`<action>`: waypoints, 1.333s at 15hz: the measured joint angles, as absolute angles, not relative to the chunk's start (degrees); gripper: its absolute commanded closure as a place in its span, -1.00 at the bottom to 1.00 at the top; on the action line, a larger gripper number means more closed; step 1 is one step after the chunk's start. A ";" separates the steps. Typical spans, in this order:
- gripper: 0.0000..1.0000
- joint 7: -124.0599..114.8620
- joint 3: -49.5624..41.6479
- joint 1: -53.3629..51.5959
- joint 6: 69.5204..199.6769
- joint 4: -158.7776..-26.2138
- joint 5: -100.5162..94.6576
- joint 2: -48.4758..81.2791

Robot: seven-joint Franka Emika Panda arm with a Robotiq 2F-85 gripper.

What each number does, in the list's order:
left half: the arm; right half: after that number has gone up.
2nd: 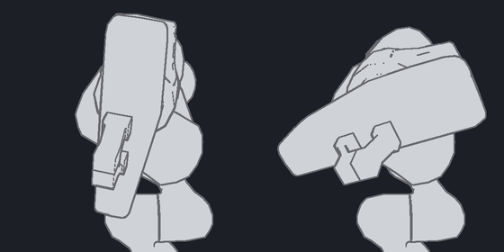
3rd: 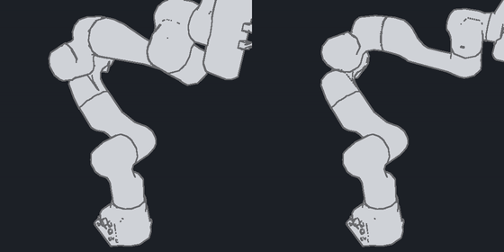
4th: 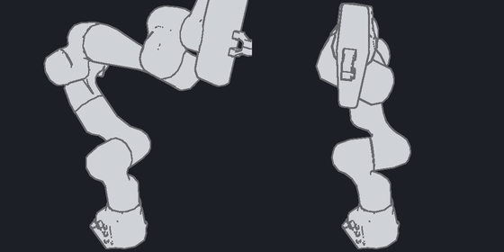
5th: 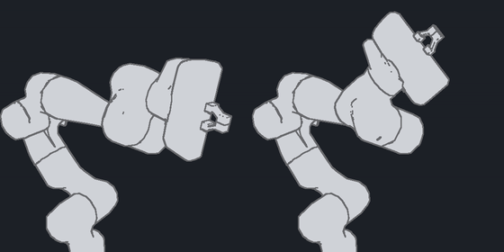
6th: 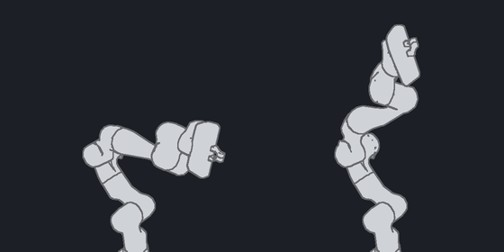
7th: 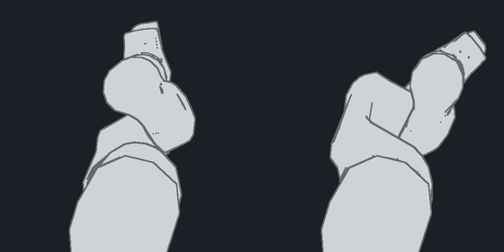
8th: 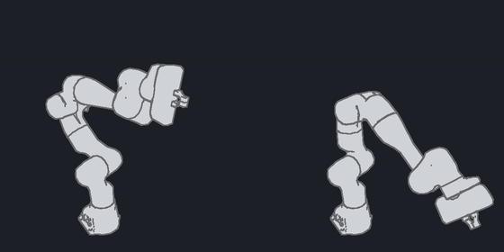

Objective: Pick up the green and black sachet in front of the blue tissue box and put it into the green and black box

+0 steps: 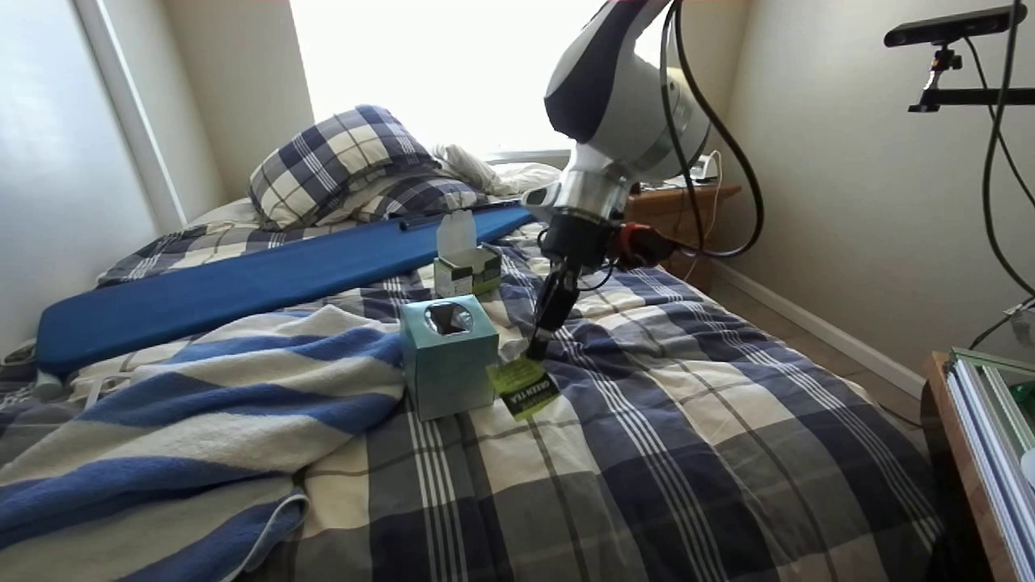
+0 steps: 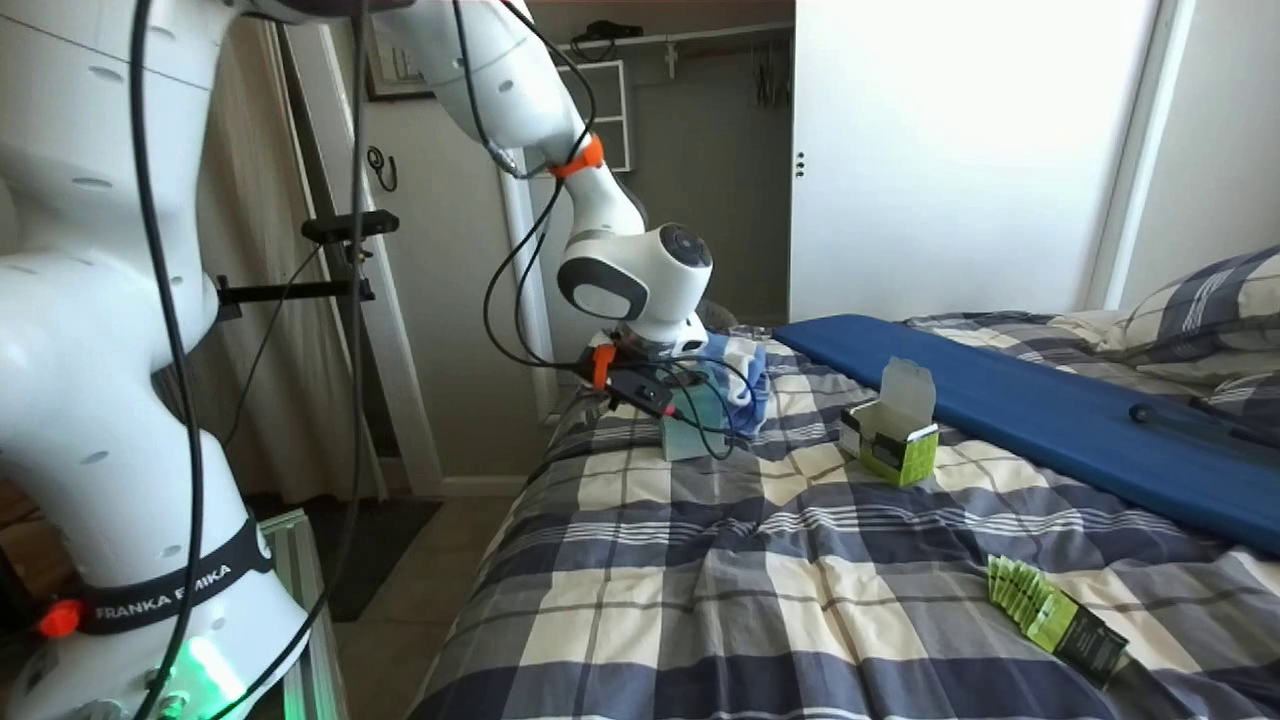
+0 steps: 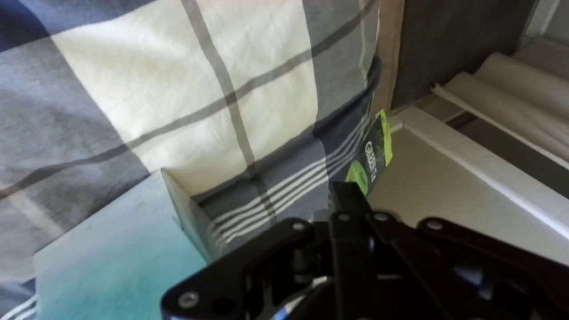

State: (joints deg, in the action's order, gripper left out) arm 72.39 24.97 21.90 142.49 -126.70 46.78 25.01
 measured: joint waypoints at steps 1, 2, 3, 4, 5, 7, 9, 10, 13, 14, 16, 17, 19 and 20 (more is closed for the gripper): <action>1.00 74.71 26.13 24.62 141.60 -128.08 50.87 22.40; 1.00 76.32 26.67 27.06 140.26 -129.07 54.44 20.00; 1.00 77.63 25.21 27.93 137.98 -129.67 58.45 17.54; 1.00 78.13 21.87 27.30 135.03 -129.87 61.67 15.24; 1.00 78.09 18.26 26.38 132.24 -129.86 63.96 13.32; 1.00 76.60 10.93 24.18 128.15 -129.47 66.81 10.72; 1.00 72.51 4.92 21.94 126.66 -128.44 67.50 9.76; 1.00 69.87 2.66 20.90 126.57 -127.65 67.52 9.75; 0.98 62.19 -1.35 17.86 126.57 -124.55 68.23 10.21; 0.98 61.25 -1.71 17.04 126.57 -123.66 68.48 10.30; 0.98 60.08 -1.79 16.03 126.57 -122.70 68.60 10.48; 0.98 59.99 -1.80 15.88 126.57 -122.65 68.63 10.54; 0.98 59.99 -1.94 15.86 126.57 -122.65 68.65 10.72; 1.00 59.99 -2.04 15.87 126.57 -122.64 68.66 10.81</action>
State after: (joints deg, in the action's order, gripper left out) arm 59.99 -2.04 15.87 126.57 -122.64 68.66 10.81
